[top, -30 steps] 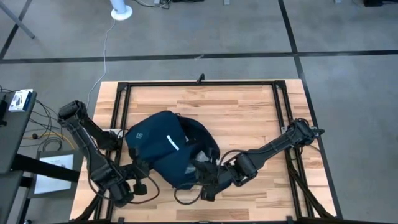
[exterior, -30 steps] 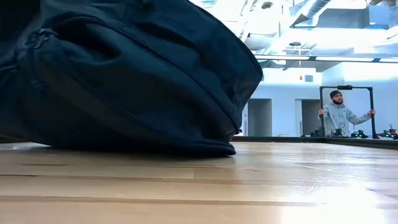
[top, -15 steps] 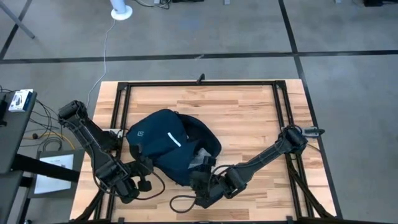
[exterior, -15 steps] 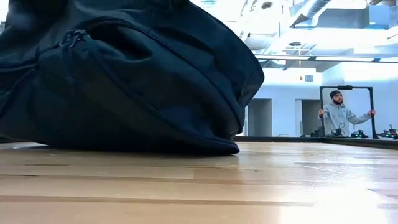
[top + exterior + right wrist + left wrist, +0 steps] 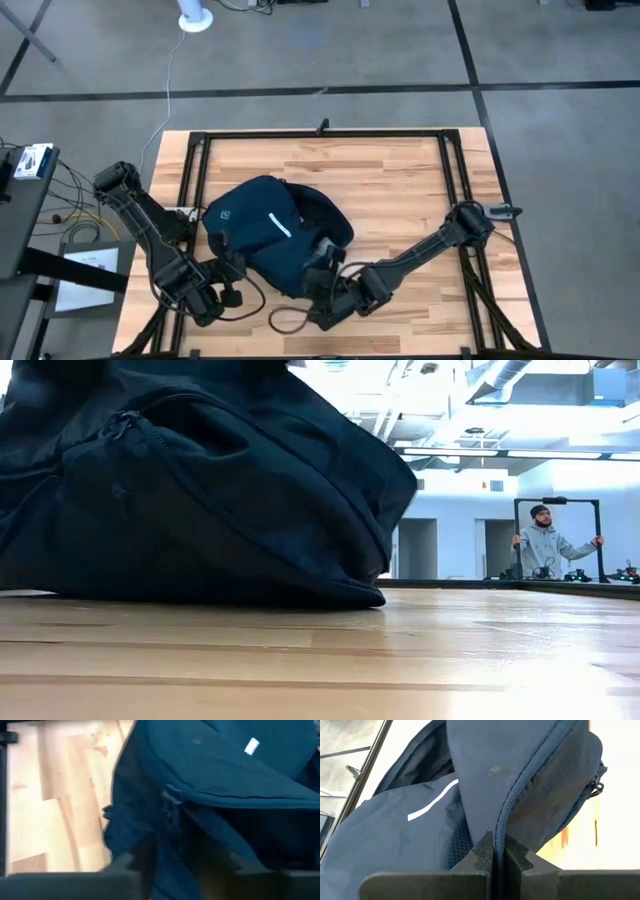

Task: Unpack backpack
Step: Close the blue backpack

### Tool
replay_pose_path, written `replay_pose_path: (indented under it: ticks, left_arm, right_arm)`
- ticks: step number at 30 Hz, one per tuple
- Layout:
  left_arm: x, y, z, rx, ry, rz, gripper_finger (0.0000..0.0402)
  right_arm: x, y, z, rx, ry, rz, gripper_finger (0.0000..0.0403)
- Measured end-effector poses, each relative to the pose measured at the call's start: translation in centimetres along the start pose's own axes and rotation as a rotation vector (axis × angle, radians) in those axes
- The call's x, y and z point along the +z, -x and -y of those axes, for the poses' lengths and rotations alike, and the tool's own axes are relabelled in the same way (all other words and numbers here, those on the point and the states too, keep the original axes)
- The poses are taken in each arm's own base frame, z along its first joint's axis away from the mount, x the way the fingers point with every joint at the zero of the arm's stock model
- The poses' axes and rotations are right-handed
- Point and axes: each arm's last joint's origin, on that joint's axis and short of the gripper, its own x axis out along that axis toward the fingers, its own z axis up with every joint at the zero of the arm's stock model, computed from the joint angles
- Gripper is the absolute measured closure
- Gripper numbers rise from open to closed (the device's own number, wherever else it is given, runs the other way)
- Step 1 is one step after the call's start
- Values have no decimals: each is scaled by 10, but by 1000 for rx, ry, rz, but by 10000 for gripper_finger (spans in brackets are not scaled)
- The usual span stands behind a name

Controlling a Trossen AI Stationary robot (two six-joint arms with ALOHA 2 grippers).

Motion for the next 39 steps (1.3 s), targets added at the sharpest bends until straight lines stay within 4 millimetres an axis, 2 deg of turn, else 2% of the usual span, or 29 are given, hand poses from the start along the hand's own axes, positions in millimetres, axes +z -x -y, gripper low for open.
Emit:
replay_pose_path:
  ticks: [1, 4, 12, 16, 19, 26, 29, 33, 35, 39]
  left_arm:
    - [0, 0, 0, 1, -3, -3, 401]
    - [-2, 0, -1, 10, -14, -11, 401]
    - [-4, 1, -2, -1, -42, -46, 401]
    - [-7, 3, -3, -5, -43, -76, 401]
    - [-13, 6, -6, 11, -65, -118, 402]
    - [-16, 10, -4, 6, -36, -114, 402]
    - [-16, 10, -3, 1, -37, -110, 402]
    - [-14, 9, -1, -17, -28, -95, 402]
    - [-13, 9, 1, -29, -39, -85, 402]
    - [-10, 9, 5, -73, -62, -67, 402]
  right_arm:
    - [-1, 4, -2, 8, 11, 4, 383]
    - [-1, 15, -5, 29, 3, 14, 396]
    - [2, 42, -1, 35, 1, 26, 402]
    - [-6, 53, 9, -51, 4, -32, 402]
    - [-23, 56, 26, -193, 23, -179, 402]
    - [-28, 54, 27, -228, 16, -209, 402]
    - [-19, 50, 17, -137, 13, -128, 402]
    - [-3, 51, -1, 9, 128, 15, 399]
    - [2, 48, 0, 31, 155, 34, 385]
    - [11, 31, 16, 109, 121, -60, 331]
